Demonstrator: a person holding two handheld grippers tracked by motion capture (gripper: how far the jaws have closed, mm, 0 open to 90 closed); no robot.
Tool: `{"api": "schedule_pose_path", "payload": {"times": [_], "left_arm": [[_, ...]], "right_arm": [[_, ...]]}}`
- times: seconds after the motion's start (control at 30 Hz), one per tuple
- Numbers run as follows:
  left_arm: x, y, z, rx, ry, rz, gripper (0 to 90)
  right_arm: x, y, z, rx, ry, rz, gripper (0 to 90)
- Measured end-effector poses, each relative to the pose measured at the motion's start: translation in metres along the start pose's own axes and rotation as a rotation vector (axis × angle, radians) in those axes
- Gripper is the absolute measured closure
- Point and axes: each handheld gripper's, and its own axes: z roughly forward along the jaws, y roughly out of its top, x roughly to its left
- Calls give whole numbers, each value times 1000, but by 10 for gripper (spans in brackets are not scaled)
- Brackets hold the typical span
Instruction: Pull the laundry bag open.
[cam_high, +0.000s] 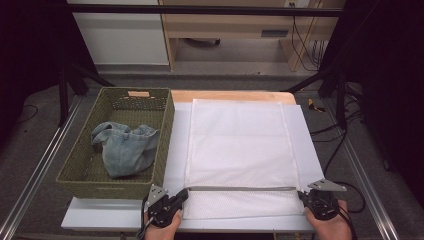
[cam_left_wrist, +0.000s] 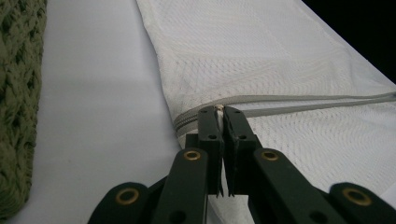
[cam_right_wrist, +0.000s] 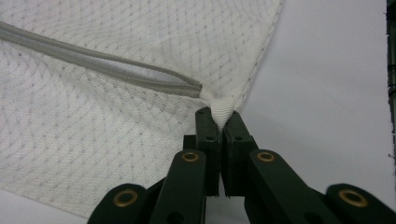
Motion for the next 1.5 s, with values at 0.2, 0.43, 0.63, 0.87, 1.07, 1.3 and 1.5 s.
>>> {"api": "schedule_pose_path", "payload": {"times": [0.2,0.43,0.63,0.87,1.07,1.3,1.5], "left_arm": [[1,0,-1,-1,1,-4,869],[1,0,-1,-3,5,-8,869],[1,-1,-2,-6,17,-8,869],[2,-1,-2,-6,22,-4,869],[3,-1,-3,-10,16,-19,869],[4,-2,-2,-7,25,-8,869],[6,-3,-3,-9,18,-25,869]], "right_arm": [[0,0,0,0,-2,4,878],[0,0,0,-3,-3,5,878],[0,0,0,-2,-5,2,878],[0,0,0,-1,-4,4,879],[0,0,-1,0,-7,1,878],[0,0,0,0,3,2,878],[0,0,0,-1,2,1,878]]}}
